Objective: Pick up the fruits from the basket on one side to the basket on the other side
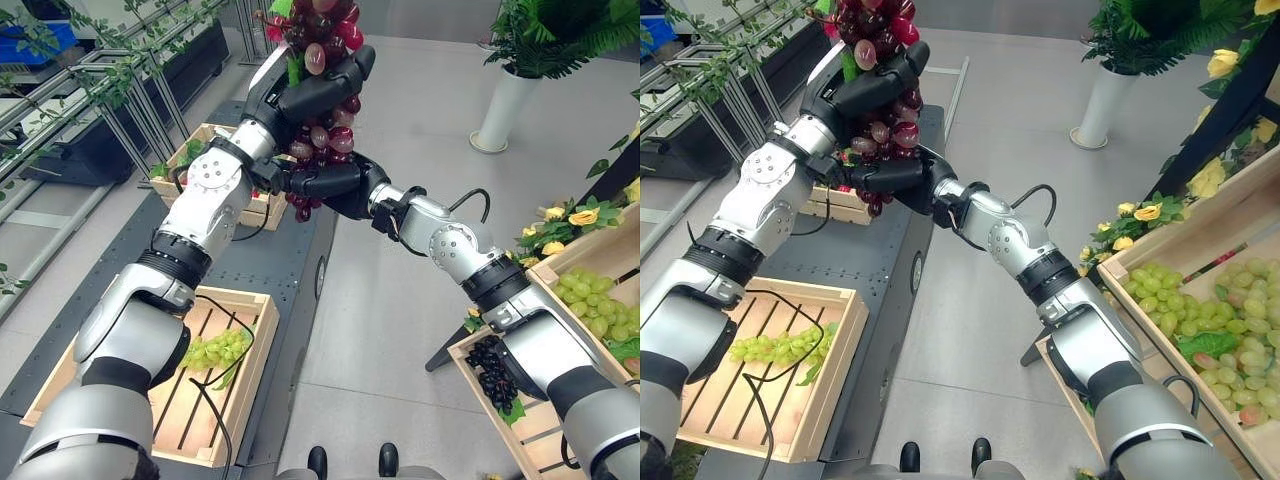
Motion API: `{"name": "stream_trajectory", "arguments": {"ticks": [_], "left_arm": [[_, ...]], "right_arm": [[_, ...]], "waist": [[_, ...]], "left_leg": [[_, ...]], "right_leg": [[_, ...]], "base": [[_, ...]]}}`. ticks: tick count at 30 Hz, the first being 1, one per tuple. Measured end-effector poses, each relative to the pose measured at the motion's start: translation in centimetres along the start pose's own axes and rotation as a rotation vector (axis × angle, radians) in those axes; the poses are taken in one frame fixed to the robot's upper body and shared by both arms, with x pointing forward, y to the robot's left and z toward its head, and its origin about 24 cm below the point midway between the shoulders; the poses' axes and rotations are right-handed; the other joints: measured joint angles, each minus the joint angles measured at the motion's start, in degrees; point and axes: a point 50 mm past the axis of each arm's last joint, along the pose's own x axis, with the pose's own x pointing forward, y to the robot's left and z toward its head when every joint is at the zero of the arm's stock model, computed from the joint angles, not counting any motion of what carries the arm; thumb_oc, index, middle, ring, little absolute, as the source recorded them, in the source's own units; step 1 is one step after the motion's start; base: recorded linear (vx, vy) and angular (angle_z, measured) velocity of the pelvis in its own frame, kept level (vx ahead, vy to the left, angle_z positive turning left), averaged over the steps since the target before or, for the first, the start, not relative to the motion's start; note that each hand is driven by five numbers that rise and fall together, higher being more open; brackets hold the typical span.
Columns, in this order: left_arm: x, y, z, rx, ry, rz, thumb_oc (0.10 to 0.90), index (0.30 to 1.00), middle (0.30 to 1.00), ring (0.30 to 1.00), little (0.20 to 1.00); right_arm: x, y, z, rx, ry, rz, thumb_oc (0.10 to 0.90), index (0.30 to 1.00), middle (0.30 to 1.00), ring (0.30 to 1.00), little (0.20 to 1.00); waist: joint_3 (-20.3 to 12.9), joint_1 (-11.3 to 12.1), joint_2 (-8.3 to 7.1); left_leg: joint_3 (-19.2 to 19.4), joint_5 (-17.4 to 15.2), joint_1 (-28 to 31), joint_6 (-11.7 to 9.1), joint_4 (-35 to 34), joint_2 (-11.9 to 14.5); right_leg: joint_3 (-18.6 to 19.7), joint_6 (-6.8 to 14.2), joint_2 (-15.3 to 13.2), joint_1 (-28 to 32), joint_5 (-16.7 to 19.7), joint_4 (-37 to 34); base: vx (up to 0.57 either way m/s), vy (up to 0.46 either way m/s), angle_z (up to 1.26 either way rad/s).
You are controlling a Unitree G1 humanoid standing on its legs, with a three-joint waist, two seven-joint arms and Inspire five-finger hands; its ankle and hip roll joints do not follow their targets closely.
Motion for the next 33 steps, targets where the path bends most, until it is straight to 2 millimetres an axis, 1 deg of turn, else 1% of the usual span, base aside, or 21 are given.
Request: {"name": "stream_trajectory", "arguments": {"ticks": [6,7,8,9,15,18,20,21,22,23,24,25,26,33], "left_arm": [[0.1,-0.3,0.1,0.032,-0.002,-0.021,0.400,0.300,0.300,0.300,0.300],[0.1,-0.4,0.2,0.035,-0.004,-0.024,0.400,0.300,0.300,0.300,0.300],[0.1,-0.4,0.2,0.035,-0.005,-0.024,0.400,0.300,0.300,0.300,0.300],[0.1,-0.4,0.2,0.035,-0.005,-0.024,0.400,0.300,0.300,0.300,0.300],[0.1,-0.2,0.3,0.043,-0.007,0.001,0.400,0.300,0.300,0.300,0.300],[0.2,-0.2,0.5,0.055,-0.019,0.009,0.400,0.300,0.300,0.300,0.300],[0.3,-0.6,0.4,0.051,-0.023,0.001,0.428,0.342,0.342,0.342,0.342],[0.5,-0.9,0.4,0.046,-0.025,-0.010,0.532,0.498,0.498,0.498,0.498],[0.5,-0.9,0.3,0.063,-0.019,-0.010,0.587,0.580,0.580,0.580,0.580],[0.4,-0.8,0.2,0.063,-0.016,-0.007,0.595,0.592,0.592,0.592,0.592],[0.5,-0.9,0.2,0.062,-0.015,-0.008,0.616,0.625,0.625,0.625,0.625],[0.5,-0.9,0.2,0.061,-0.016,-0.009,0.659,0.688,0.688,0.688,0.688],[0.5,-1.0,0.3,0.061,-0.020,-0.013,0.800,0.900,0.900,0.900,0.900],[0.5,-1.0,0.3,0.060,-0.023,-0.011,0.800,0.900,0.900,0.900,0.900]], "right_arm": [[0.0,0.0,0.0,0.004,-0.002,-0.008,0.800,0.900,0.900,0.900,0.900],[0.0,0.0,0.1,0.022,-0.006,-0.005,0.731,0.796,0.796,0.796,0.796],[0.0,0.0,0.1,0.025,-0.010,-0.004,0.549,0.524,0.524,0.524,0.524],[0.0,0.0,0.1,0.024,-0.017,-0.005,0.400,0.300,0.300,0.300,0.300],[0.1,0.1,0.2,0.028,-0.041,-0.004,0.400,0.300,0.300,0.300,0.300],[0.4,0.4,-0.3,0.038,-0.033,-0.013,0.400,0.300,0.300,0.300,0.300],[0.3,0.1,-0.4,0.036,-0.029,-0.042,0.400,0.300,0.300,0.300,0.300],[0.3,-0.1,-0.5,0.024,-0.026,-0.064,0.400,0.300,0.300,0.300,0.300],[0.3,-0.1,-0.5,0.010,-0.024,-0.070,0.400,0.300,0.300,0.300,0.300],[0.3,-0.2,-0.5,0.009,-0.024,-0.071,0.400,0.300,0.300,0.300,0.300],[0.3,-0.2,-0.5,0.009,-0.023,-0.073,0.400,0.300,0.300,0.300,0.300],[0.3,-0.2,-0.5,0.009,-0.023,-0.076,0.400,0.300,0.300,0.300,0.300],[0.3,-0.2,-0.5,0.009,-0.022,-0.082,0.400,0.300,0.300,0.300,0.300],[0.2,-0.4,-0.6,0.007,-0.020,-0.092,0.400,0.300,0.300,0.300,0.300]], "waist": [[0.0,0.0,0.00],[0.0,0.0,0.00],[0.0,-0.1,0.00],[0.0,-0.1,0.00],[0.0,-0.1,0.01],[0.0,-0.2,0.03],[0.0,0.0,0.03],[0.0,0.2,0.04],[0.0,0.1,0.06],[0.0,0.0,0.06],[0.0,-0.1,0.08],[0.0,-0.1,0.09],[0.0,-0.1,0.14],[-0.1,-0.2,0.89]], "left_leg": [[0.1,0.0,0.0,0.0,0.0,0.0],[0.1,0.0,0.0,0.0,0.0,0.0],[0.1,0.0,0.0,0.0,0.0,0.0],[0.1,0.0,0.1,0.0,0.0,0.0],[0.1,0.0,0.1,0.0,0.0,0.0],[0.1,0.0,0.2,-0.1,0.0,0.0],[0.1,0.0,0.2,-0.1,0.0,0.0],[0.1,0.0,0.2,-0.1,0.0,0.0],[0.1,0.0,0.2,-0.1,0.0,0.0],[0.2,0.0,0.3,-0.1,0.0,0.0],[0.2,0.0,0.3,-0.1,0.0,0.0],[0.2,0.0,0.3,-0.1,0.0,0.0],[0.2,0.0,0.3,-0.1,0.0,0.1],[0.3,0.0,0.3,-0.1,0.0,0.1]], "right_leg": [[0.0,0.0,0.0,0.0,0.0,0.0],[0.0,0.0,0.0,0.0,0.0,0.0],[0.0,0.0,0.0,0.0,0.0,0.0],[0.0,0.0,0.0,0.0,0.0,0.0],[0.1,0.0,0.0,0.1,0.1,0.0],[0.1,-0.1,0.1,0.1,0.1,0.0],[0.1,-0.1,0.1,0.2,0.1,0.0],[0.1,-0.1,0.1,0.2,0.1,0.0],[0.1,0.0,0.1,0.2,0.1,0.0],[0.1,0.0,0.1,0.2,0.1,0.0],[0.1,-0.1,0.1,0.2,0.1,0.0],[0.1,-0.1,0.2,0.2,0.1,0.0],[0.1,-0.1,0.2,0.2,0.1,0.0],[0.2,-0.1,0.3,0.2,0.1,0.0]], "base": [[0.00,0.000,0.00],[0.00,0.000,0.00],[0.00,0.000,0.00],[0.00,0.000,0.00],[0.00,0.000,0.00],[0.00,0.000,0.00],[0.00,0.000,0.00],[0.00,0.000,0.00],[0.00,0.000,0.00],[0.00,0.000,0.00],[0.00,0.000,0.00],[0.00,0.000,0.00],[0.00,0.000,0.00],[0.00,0.000,0.00]]}}
